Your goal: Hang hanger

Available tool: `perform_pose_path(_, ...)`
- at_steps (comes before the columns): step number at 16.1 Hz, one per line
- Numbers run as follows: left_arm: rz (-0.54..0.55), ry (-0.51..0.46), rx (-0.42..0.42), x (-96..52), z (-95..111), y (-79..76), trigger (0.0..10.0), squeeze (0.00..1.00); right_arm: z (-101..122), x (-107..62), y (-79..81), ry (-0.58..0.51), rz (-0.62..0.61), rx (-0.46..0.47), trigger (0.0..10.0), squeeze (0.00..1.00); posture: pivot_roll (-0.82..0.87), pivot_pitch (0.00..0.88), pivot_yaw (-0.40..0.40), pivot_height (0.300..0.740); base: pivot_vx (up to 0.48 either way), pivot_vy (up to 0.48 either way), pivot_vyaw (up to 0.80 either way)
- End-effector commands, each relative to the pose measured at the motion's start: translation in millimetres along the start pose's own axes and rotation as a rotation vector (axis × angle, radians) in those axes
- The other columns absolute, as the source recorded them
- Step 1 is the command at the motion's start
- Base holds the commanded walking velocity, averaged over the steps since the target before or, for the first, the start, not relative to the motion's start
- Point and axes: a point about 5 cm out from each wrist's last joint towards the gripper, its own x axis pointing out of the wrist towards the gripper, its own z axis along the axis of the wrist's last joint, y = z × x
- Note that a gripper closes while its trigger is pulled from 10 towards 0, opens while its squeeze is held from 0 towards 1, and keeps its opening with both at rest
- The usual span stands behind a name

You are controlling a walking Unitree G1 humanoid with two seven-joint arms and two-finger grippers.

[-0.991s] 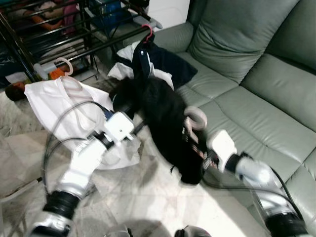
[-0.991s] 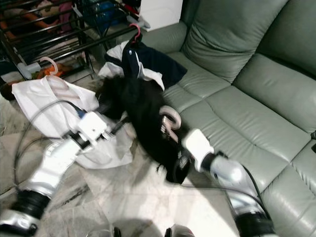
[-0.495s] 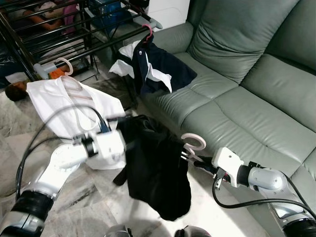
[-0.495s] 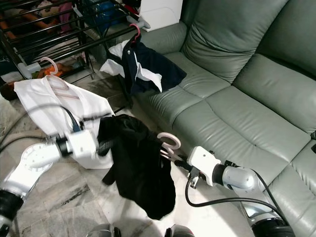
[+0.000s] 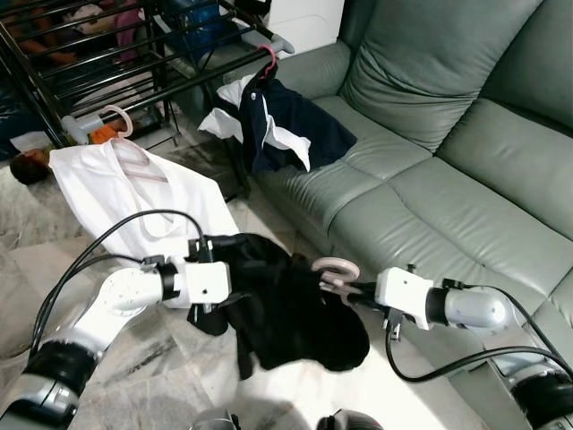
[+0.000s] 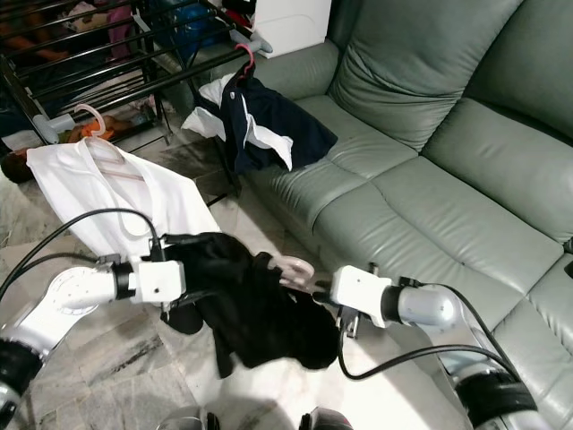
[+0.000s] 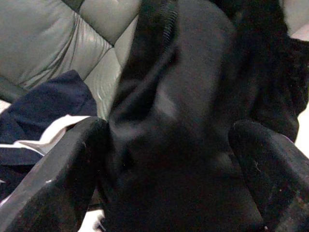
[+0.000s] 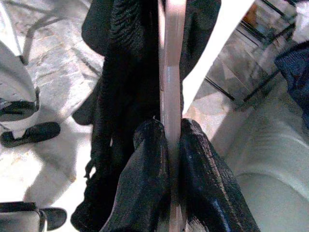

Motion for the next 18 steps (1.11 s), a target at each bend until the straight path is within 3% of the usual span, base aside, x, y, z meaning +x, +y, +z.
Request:
perform_pose_path(1, -0.034, 0.001, 0.035, 2.3, 0.5, 3.0, 10.0, 0.0, 6.0, 1.9, -2.9, -0.009, 0.055, -0.063, 10.0, 0.0, -0.06, 0.0, 0.036, 0.74, 0.0, 0.0, 0.0)
perform_pose_path(4, -0.096, -0.016, 0.039, 9.4, 1.1, 0.9, 10.0, 0.0, 12.9, 13.5, -1.0, -0.024, 0.131, -0.151, 10.0, 0.0, -0.05, 0.0, 0.047, 0.74, 0.0, 0.0, 0.0)
perform_pose_path(5, -0.106, -0.018, 0.033, 10.4, 0.2, -0.6, 1.6, 0.0, 13.3, 15.2, -1.5, -0.025, 0.138, -0.166, 10.0, 0.0, -0.05, 0.0, 0.047, 0.74, 0.0, 0.0, 0.0)
perform_pose_path(6, -0.115, -0.02, 0.03, 10.9, -0.9, -1.7, 0.0, 0.0, 13.4, 16.3, -2.1, -0.027, 0.14, -0.177, 10.0, 0.0, -0.05, 0.0, 0.047, 0.74, 0.0, 0.0, 0.0)
perform_pose_path(13, -0.169, 0.027, 0.007, 9.8, -9.9, -1.6, 0.0, 0.0, 10.6, 20.7, -5.0, -0.008, 0.134, -0.24, 10.0, 0.0, -0.05, 0.0, 0.051, 0.74, 0.0, 0.0, 0.0)
perform_pose_path(18, -0.098, 0.031, 0.009, 18.3, -8.7, 9.5, 0.0, 0.0, 8.7, 24.5, -5.0, -0.008, 0.103, -0.253, 10.0, 0.0, -0.05, 0.0, 0.055, 0.74, 0.0, 0.0, 0.0)
